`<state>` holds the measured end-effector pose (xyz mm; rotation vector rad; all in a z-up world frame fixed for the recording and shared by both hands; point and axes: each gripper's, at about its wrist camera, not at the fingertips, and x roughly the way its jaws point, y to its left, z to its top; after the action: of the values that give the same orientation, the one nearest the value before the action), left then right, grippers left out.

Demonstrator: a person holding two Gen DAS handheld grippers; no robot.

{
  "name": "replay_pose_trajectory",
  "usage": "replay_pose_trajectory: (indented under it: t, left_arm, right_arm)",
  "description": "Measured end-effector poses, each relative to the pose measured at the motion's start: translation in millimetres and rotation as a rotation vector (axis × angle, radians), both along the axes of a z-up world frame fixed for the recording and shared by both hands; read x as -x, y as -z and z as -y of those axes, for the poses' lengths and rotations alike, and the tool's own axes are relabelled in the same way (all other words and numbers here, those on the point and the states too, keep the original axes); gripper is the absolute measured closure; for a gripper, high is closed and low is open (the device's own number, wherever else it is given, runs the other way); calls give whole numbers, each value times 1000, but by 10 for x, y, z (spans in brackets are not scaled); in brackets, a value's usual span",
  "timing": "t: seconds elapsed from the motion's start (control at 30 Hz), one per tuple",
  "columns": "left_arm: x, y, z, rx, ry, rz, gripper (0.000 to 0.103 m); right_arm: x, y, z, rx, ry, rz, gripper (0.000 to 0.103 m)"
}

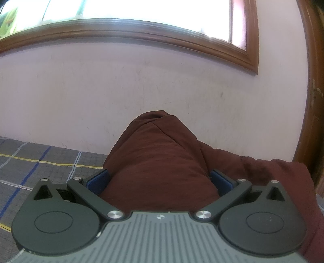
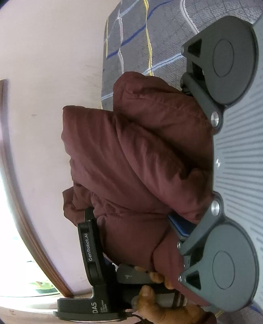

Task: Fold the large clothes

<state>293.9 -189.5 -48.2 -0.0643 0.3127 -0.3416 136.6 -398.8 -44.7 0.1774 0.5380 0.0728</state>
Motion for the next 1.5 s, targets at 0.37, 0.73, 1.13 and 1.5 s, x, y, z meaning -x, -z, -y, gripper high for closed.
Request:
replay_pose_trajectory:
  t: [0.37, 0.73, 1.13, 1.5]
  left_arm:
    - [-7, -84, 47, -64, -8, -11, 0]
    - [202, -488, -633, -70, 151, -88, 0]
    - [-191, 75, -1610, 138, 496, -507, 0]
    - [-579, 635, -1333, 320, 775, -684, 0]
  right_arm:
    - [-14, 7, 70, -53, -9, -16, 0]
    - [-34, 17, 57, -77, -9, -15, 0]
    - [-13, 39, 94, -103, -15, -10, 0]
    - [-48, 59, 225, -190, -43, -30, 0]
